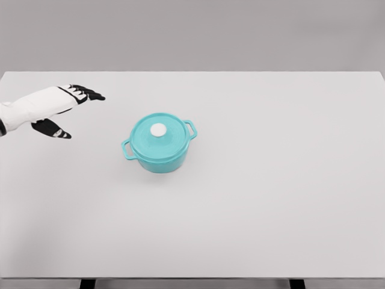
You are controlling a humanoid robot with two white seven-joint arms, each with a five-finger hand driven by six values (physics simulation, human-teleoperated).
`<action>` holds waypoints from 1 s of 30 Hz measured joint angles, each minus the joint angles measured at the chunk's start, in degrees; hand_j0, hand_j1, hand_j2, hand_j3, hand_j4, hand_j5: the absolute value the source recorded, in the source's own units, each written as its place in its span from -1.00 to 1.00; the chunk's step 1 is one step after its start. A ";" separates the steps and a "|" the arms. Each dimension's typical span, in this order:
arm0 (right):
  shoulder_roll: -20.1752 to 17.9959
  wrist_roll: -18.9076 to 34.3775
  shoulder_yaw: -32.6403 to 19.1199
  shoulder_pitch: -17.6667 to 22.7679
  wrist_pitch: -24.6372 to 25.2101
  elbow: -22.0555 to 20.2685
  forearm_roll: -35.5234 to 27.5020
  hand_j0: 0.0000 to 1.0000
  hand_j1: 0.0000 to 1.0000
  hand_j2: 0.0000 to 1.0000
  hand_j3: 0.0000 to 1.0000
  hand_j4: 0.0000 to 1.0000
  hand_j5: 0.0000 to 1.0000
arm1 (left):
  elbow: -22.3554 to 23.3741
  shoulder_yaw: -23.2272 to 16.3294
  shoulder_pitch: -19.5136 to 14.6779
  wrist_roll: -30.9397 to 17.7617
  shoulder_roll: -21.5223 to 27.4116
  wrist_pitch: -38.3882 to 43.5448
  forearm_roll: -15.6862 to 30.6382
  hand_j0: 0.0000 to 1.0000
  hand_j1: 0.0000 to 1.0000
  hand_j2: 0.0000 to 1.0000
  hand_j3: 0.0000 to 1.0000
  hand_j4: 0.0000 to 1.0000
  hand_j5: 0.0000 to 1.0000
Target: Open the lid of the pot with left arm
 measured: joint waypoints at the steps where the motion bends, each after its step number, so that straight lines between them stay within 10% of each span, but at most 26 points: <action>1: 0.00 -0.03 -0.01 0.00 0.01 0.01 0.01 1.00 1.00 1.00 1.00 1.00 1.00 | -0.01 -0.04 0.00 -0.02 -0.08 -0.01 -0.05 1.00 1.00 1.00 1.00 1.00 1.00; 15: 0.00 -0.01 0.01 0.79 0.00 -0.07 0.00 1.00 1.00 1.00 1.00 1.00 1.00 | -2.58 -6.27 -5.71 -0.06 -0.88 0.00 1.62 1.00 1.00 1.00 1.00 1.00 1.00; 23: 0.00 -0.01 0.01 0.79 0.00 -0.07 0.00 1.00 1.00 1.00 1.00 1.00 1.00 | -2.94 -32.27 -27.42 -0.05 3.00 0.07 17.10 1.00 1.00 1.00 1.00 1.00 1.00; 30: 0.00 -0.01 0.01 0.79 0.00 -0.07 0.00 1.00 1.00 1.00 1.00 1.00 1.00 | -1.03 -39.66 -30.50 -0.07 -2.66 -0.01 12.47 1.00 1.00 1.00 1.00 1.00 1.00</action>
